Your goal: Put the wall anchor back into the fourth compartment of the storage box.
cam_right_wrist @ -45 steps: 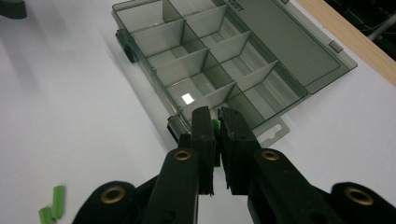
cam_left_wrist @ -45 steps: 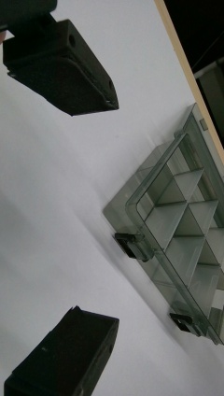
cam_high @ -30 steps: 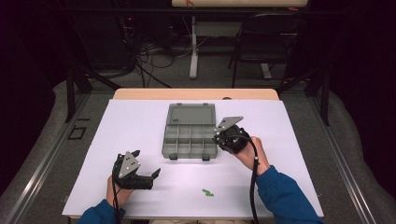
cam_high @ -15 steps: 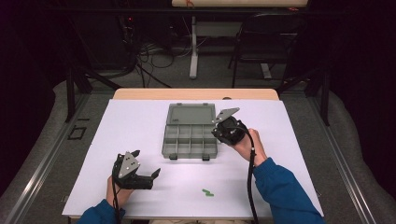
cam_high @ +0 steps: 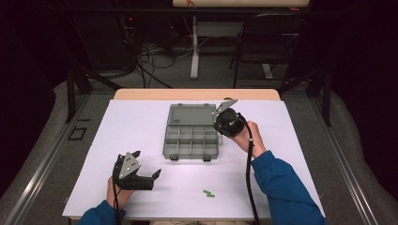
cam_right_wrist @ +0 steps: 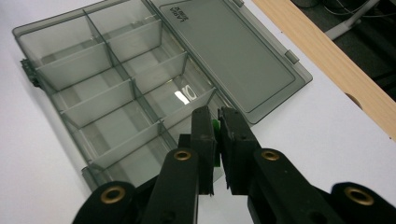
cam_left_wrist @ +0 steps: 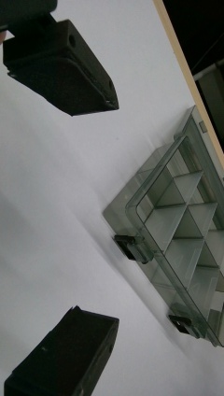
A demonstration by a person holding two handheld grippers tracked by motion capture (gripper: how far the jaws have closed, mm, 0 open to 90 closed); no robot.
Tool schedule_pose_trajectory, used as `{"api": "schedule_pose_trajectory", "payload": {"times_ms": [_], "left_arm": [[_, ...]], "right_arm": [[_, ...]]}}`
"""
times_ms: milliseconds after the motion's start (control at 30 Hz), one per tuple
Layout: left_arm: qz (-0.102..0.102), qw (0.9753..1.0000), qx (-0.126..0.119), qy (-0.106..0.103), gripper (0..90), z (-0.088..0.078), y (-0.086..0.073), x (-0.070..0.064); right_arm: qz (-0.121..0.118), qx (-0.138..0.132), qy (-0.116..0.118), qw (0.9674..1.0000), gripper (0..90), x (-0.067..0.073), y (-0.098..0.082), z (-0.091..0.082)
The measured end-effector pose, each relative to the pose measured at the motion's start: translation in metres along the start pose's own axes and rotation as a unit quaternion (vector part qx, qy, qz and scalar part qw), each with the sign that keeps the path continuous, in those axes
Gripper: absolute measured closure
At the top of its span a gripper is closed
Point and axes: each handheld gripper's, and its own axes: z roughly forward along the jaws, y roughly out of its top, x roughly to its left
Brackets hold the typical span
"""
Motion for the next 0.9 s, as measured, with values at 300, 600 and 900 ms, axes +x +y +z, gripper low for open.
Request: {"api": "schedule_pose_trajectory", "payload": {"times_ms": [300, 600, 900], "left_arm": [[0.002, 1.0, -0.001, 0.0, 0.1, 0.0, 0.0, 0.0], [0.002, 1.0, -0.002, 0.0, 0.1, 0.0, 0.0, -0.001], [0.002, 1.0, -0.001, -0.001, 0.2, 0.0, 0.0, 0.0]], "right_arm": [[0.008, 0.007, -0.005, 0.9999, 84.4, -0.012, 0.005, 0.011], [0.016, 0.018, -0.006, 0.9997, 84.4, -0.018, 0.009, 0.025], [0.018, 0.028, 0.002, 0.9994, 84.3, -0.017, 0.011, 0.04]]}}
